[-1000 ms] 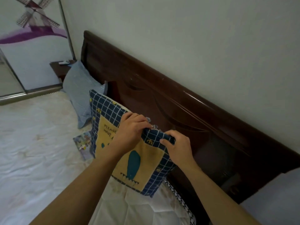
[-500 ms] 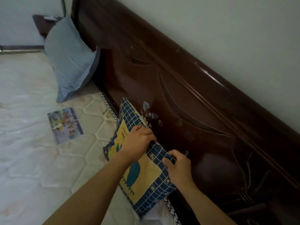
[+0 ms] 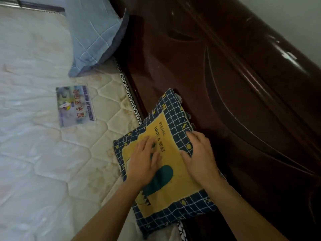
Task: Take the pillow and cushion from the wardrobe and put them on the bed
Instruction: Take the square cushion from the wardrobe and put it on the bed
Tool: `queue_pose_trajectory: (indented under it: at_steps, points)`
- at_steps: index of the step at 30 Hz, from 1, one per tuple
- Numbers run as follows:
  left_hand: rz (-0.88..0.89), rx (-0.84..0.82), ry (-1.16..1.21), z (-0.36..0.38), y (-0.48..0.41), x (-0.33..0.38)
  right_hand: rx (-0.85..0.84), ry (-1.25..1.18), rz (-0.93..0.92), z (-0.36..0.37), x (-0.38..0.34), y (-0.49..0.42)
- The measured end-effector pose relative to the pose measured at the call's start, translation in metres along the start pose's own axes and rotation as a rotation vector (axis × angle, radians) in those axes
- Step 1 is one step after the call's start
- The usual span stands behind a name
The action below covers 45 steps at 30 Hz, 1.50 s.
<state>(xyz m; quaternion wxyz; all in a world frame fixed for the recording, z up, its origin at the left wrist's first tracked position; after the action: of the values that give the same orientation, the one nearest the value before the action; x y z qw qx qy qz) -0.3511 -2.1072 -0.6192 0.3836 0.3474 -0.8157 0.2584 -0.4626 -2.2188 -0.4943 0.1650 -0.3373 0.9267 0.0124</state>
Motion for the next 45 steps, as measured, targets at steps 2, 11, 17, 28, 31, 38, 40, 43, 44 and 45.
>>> queue_pose_trajectory:
  at_steps: [2, 11, 17, 28, 31, 38, 40, 43, 44, 45]
  points:
    - [-0.183, 0.020, -0.040, 0.002, 0.003, -0.033, 0.015, 0.023, -0.022, 0.013, -0.003, -0.011]
    - [-0.604, -0.186, 0.193, 0.029, 0.057, -0.126, 0.166, 0.112, -0.039, 0.045, 0.013, -0.021]
    - [-0.929, -0.007, 0.672, 0.040, 0.069, -0.136, 0.284, 0.060, -0.008, 0.050, 0.013, -0.021]
    - [-0.956, 0.220, 0.490, -0.021, 0.081, -0.159, 0.307, -0.291, 0.226, 0.075, 0.005, -0.004]
    - [-0.928, 0.335, 0.453, -0.048, 0.082, -0.165, 0.290, -0.369, 0.285, 0.085, 0.000, -0.004]
    - [-0.725, 0.479, 0.221, -0.114, 0.066, -0.194, 0.281, -0.417, 0.358, 0.133, -0.019, -0.011]
    - [-0.726, 0.435, 0.205, -0.114, 0.062, -0.201, 0.257, -0.403, 0.372, 0.148, -0.022, -0.014]
    - [-0.742, 0.398, 0.205, -0.101, 0.058, -0.205, 0.269, -0.346, 0.344, 0.155, -0.021, -0.021]
    - [-0.745, 0.384, 0.209, -0.095, 0.058, -0.205, 0.275, -0.307, 0.315, 0.153, -0.020, -0.024]
    - [-0.744, 0.363, 0.213, -0.088, 0.058, -0.203, 0.271, -0.263, 0.281, 0.152, -0.018, -0.027]
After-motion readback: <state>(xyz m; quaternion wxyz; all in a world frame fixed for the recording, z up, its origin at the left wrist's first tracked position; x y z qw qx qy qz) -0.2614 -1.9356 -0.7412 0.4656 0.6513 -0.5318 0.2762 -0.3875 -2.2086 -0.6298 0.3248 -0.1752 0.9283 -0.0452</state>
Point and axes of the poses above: each hand's wrist, its own y-axis away from the middle knuckle, its own z-axis out of the palm, x = y × z, the point moved 3 cm from there along -y, towards the middle knuckle, and after that the axes turned 10 degrees about x, right-handed, at the moved point
